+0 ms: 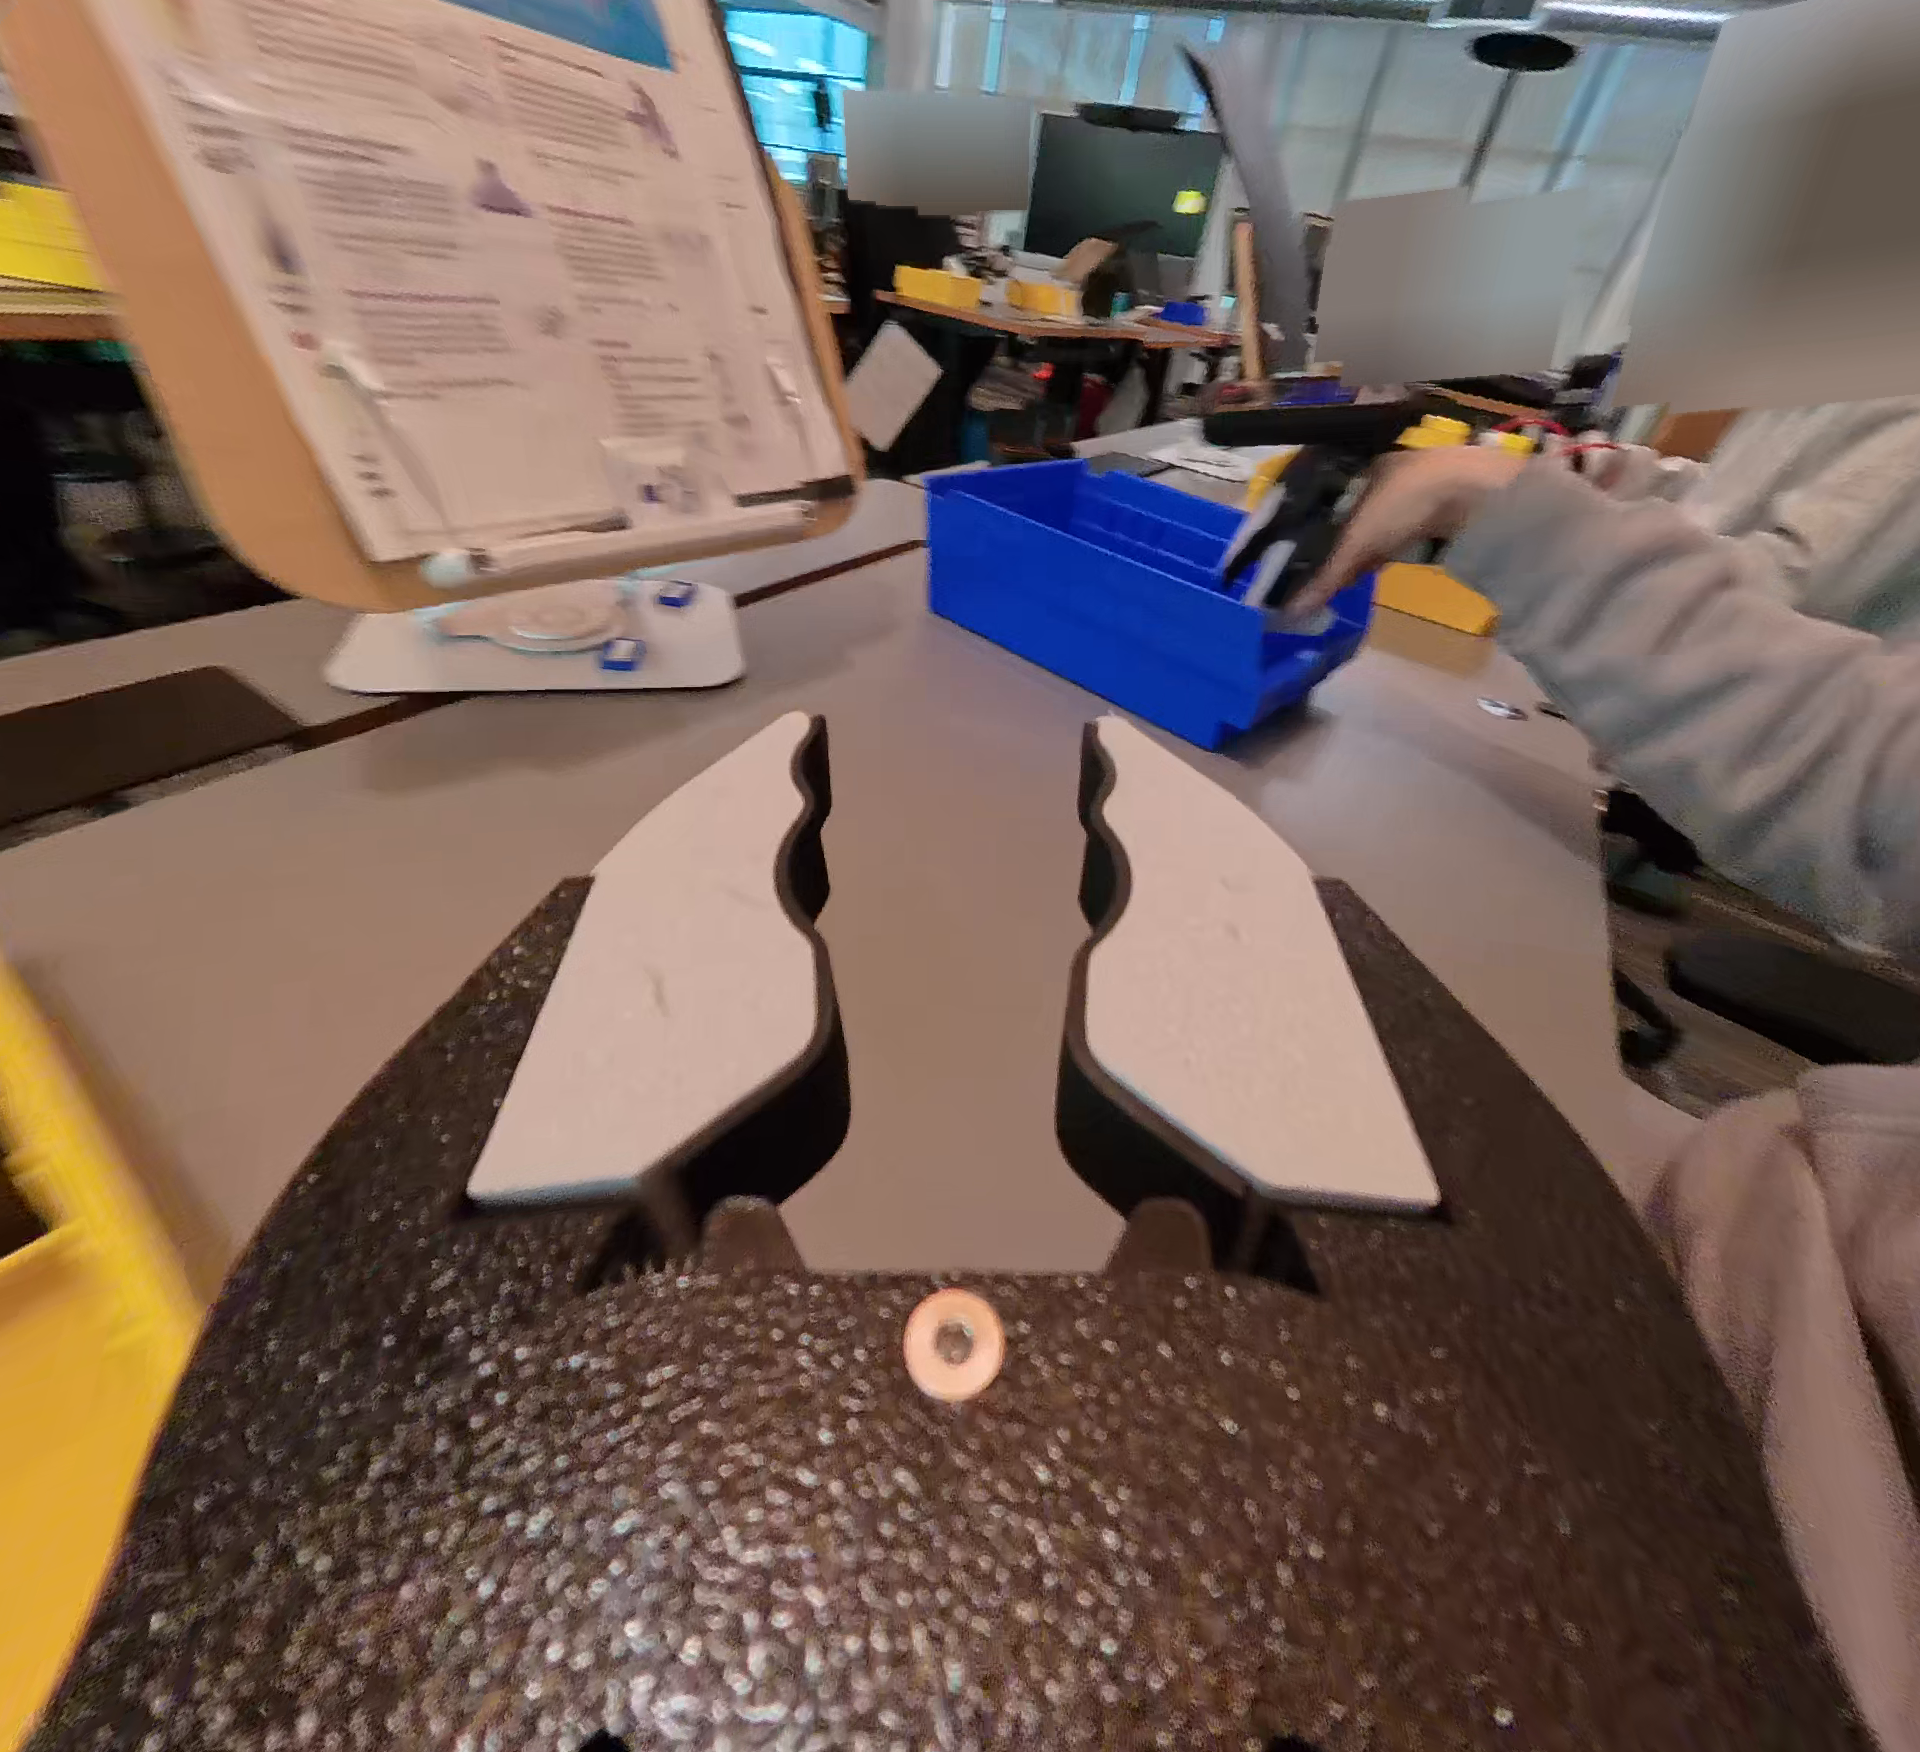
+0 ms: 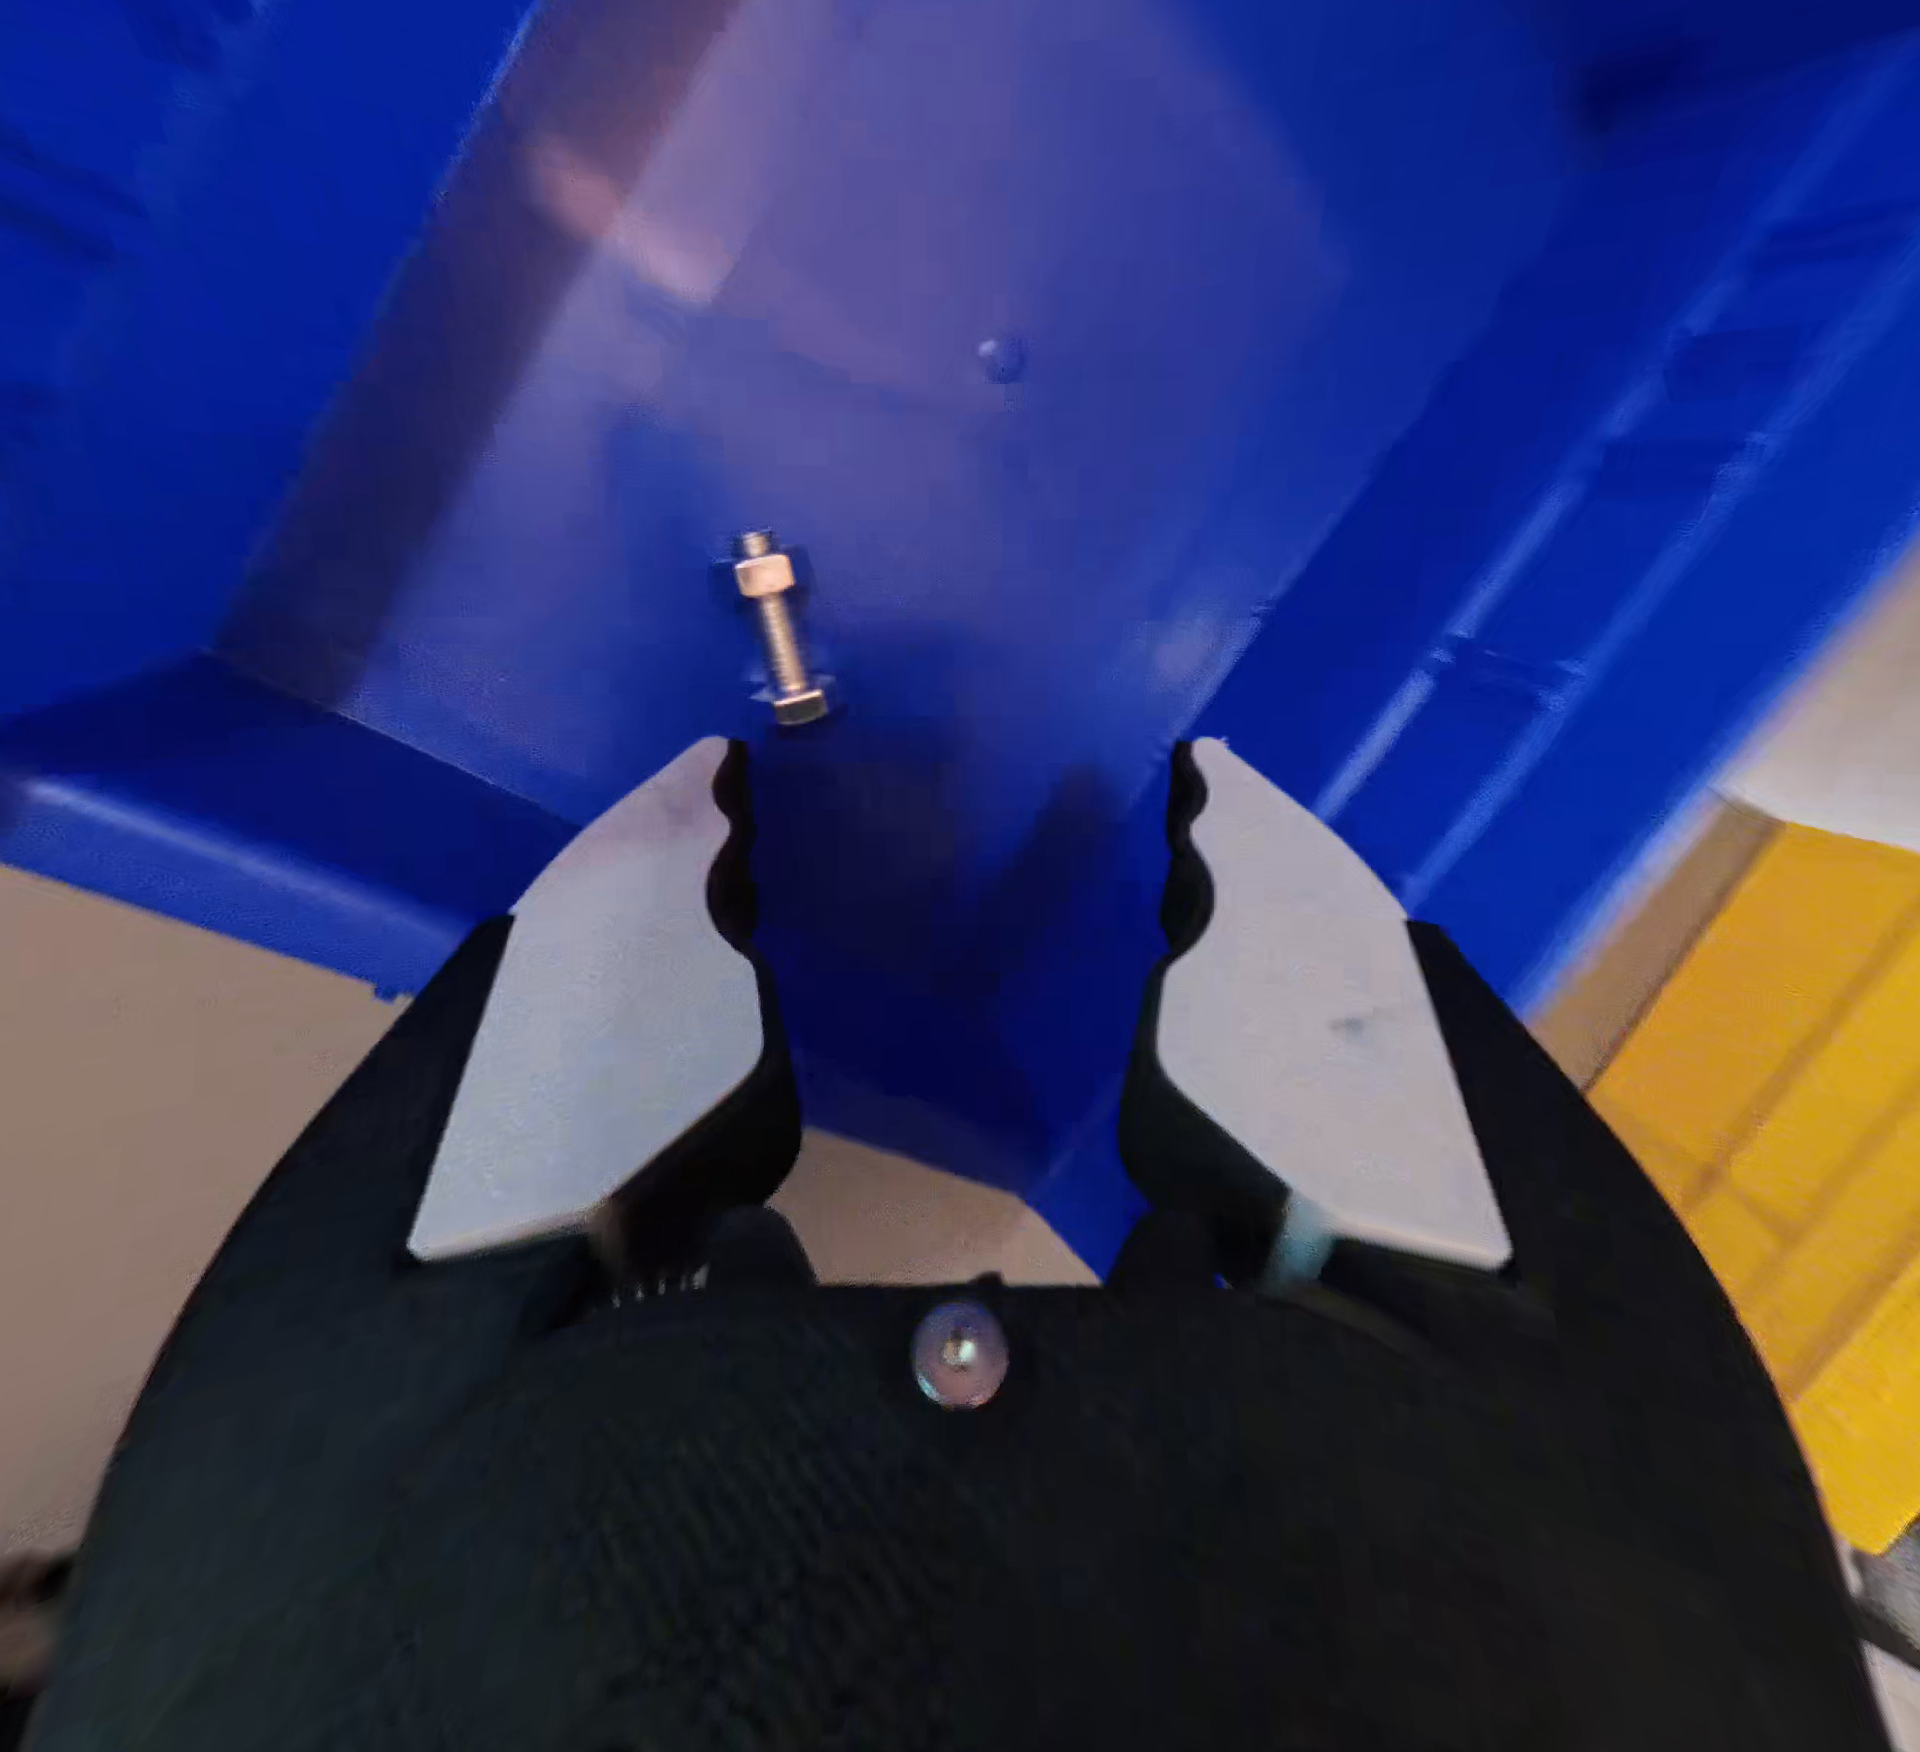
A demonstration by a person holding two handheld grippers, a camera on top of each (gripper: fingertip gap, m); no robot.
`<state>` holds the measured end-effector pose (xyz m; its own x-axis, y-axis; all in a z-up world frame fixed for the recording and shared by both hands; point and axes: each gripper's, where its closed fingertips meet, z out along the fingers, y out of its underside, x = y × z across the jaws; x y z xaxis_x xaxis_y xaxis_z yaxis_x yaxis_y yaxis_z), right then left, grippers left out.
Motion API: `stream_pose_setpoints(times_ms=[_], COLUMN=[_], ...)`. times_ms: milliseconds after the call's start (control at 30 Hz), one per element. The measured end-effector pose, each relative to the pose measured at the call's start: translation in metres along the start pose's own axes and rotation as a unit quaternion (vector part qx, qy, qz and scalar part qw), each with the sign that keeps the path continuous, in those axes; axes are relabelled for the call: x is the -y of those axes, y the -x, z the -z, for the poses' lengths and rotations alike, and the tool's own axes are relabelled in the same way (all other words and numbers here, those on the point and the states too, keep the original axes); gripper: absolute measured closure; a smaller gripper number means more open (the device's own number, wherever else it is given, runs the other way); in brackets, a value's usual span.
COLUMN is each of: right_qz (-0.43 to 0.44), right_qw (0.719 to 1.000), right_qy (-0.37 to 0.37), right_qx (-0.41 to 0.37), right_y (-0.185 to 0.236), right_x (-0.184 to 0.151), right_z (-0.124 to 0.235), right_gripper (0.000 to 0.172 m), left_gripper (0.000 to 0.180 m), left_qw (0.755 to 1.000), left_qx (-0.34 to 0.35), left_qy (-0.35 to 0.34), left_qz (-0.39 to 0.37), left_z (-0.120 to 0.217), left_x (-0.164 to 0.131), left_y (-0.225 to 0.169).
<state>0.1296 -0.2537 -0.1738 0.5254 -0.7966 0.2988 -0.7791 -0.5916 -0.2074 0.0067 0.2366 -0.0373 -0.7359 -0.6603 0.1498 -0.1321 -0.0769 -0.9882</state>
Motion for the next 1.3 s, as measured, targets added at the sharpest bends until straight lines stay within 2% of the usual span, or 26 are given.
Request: stream_pose_setpoints(times_ms=[67, 167, 233, 300, 400, 467, 533, 600, 667, 733, 800, 900, 1033, 1167, 1300], right_qz=[-0.023, -0.033, -0.012, 0.011, 0.028, 0.027, 0.032, 0.035, 0.049, 0.067, 0.077, 0.093, 0.091, 0.076, 0.070], right_qw=[0.997, 0.976, 0.950, 0.914, 0.864, 0.846, 0.831, 0.820, 0.821, 0.823, 0.825, 0.829, 0.830, 0.824, 0.827], right_qy=[-0.072, -0.213, -0.311, -0.396, -0.471, -0.488, -0.496, -0.498, -0.480, -0.466, -0.458, -0.448, -0.438, -0.434, -0.430], right_qx=[-0.026, -0.026, 0.015, 0.083, 0.176, 0.213, 0.249, 0.282, 0.305, 0.319, 0.323, 0.322, 0.334, 0.356, 0.355], right_y=[-0.007, 0.005, 0.037, 0.081, 0.142, 0.172, 0.198, 0.217, 0.232, 0.242, 0.246, 0.248, 0.247, 0.246, 0.243], right_x=[0.006, 0.026, 0.043, 0.060, 0.079, 0.089, 0.095, 0.099, 0.100, 0.097, 0.094, 0.091, 0.092, 0.092, 0.092], right_z=[0.026, 0.069, 0.097, 0.122, 0.143, 0.143, 0.141, 0.137, 0.130, 0.125, 0.120, 0.112, 0.103, 0.100, 0.096], right_gripper=[0.089, 0.087, 0.087, 0.088, 0.088, 0.088, 0.088, 0.090, 0.090, 0.089, 0.089, 0.089, 0.089, 0.089, 0.089], left_gripper=[0.139, 0.139, 0.137, 0.134, 0.131, 0.131, 0.131, 0.131, 0.132, 0.141, 0.149, 0.151, 0.154, 0.152, 0.176], left_qw=[0.998, 0.985, 0.969, 0.948, 0.906, 0.864, 0.824, 0.759, 0.708, 0.666, 0.632, 0.599, 0.578, 0.539, 0.521], left_qx=[0.057, 0.143, 0.177, 0.209, 0.270, 0.304, 0.303, 0.340, 0.378, 0.435, 0.476, 0.497, 0.539, 0.569, 0.609], left_qy=[0.022, 0.097, 0.171, 0.238, 0.281, 0.291, 0.289, 0.298, 0.299, 0.295, 0.295, 0.317, 0.353, 0.388, 0.392], left_qz=[0.003, 0.006, 0.005, 0.036, 0.164, 0.277, 0.381, 0.468, 0.516, 0.530, 0.536, 0.542, 0.500, 0.485, 0.451], left_z=[0.017, 0.038, 0.046, 0.051, 0.053, 0.049, 0.039, 0.040, 0.042, 0.052, 0.059, 0.060, 0.062, 0.069, 0.082], left_x=[0.008, 0.014, 0.012, 0.009, 0.004, -0.008, -0.023, -0.042, -0.057, -0.070, -0.082, -0.097, -0.103, -0.116, -0.117], left_y=[0.027, 0.080, 0.118, 0.161, 0.235, 0.275, 0.300, 0.323, 0.340, 0.358, 0.370, 0.377, 0.390, 0.390, 0.394])
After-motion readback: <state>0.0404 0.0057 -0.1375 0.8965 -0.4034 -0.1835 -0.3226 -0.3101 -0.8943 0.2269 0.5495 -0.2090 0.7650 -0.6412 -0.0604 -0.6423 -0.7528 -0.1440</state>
